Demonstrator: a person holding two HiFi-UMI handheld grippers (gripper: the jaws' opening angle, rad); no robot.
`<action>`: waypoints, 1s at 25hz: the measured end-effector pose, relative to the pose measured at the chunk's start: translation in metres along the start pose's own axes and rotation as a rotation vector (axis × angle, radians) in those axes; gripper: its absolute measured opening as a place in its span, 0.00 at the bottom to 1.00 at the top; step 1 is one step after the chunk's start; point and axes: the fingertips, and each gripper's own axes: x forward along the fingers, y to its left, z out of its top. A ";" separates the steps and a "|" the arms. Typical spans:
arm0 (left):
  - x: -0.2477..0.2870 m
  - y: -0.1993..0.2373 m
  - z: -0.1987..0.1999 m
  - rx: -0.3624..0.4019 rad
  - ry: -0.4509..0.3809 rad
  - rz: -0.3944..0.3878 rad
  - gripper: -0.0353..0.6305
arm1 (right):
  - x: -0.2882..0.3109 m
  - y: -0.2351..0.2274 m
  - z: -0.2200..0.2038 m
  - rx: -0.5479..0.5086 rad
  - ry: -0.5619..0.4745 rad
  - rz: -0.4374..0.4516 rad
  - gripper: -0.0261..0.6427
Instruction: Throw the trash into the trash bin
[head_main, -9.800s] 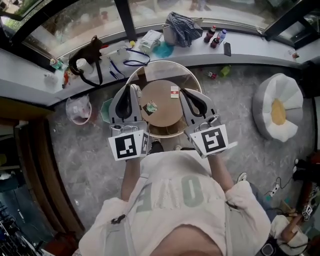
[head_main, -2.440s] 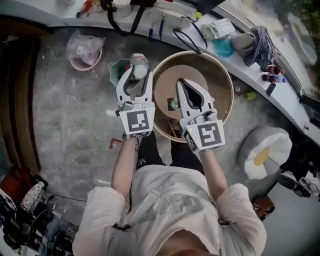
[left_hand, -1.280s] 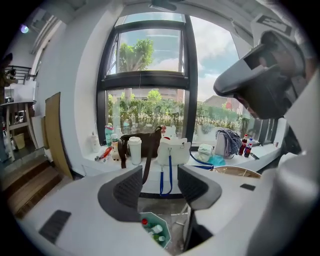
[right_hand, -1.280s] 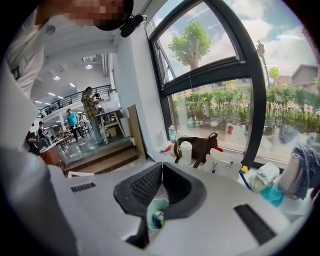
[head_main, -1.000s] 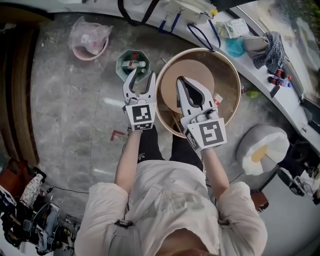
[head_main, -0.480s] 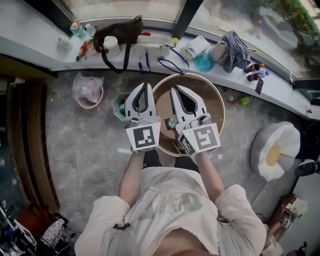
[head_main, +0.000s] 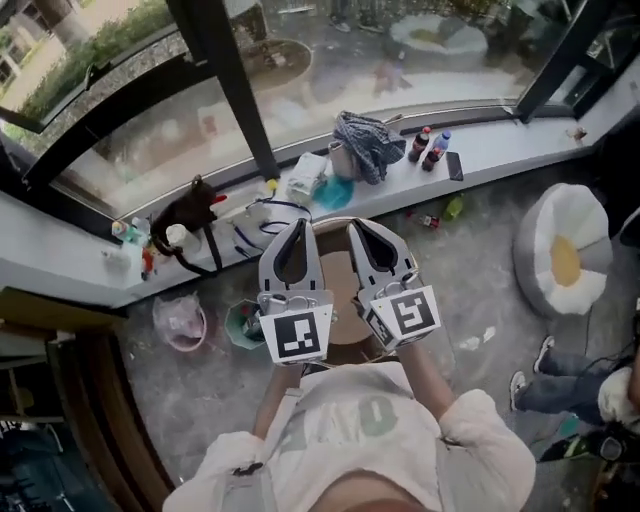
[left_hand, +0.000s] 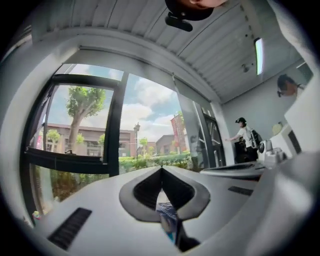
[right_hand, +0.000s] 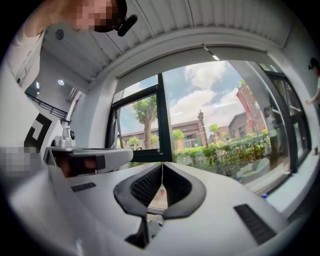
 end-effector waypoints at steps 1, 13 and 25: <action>0.006 -0.015 0.006 -0.013 -0.007 -0.040 0.07 | -0.009 -0.014 0.006 0.007 -0.013 -0.032 0.06; 0.013 -0.097 0.020 -0.014 -0.053 -0.202 0.07 | -0.066 -0.077 0.011 0.045 -0.032 -0.155 0.06; 0.012 -0.095 0.003 -0.066 -0.008 -0.164 0.07 | -0.075 -0.079 0.012 0.010 0.003 -0.142 0.06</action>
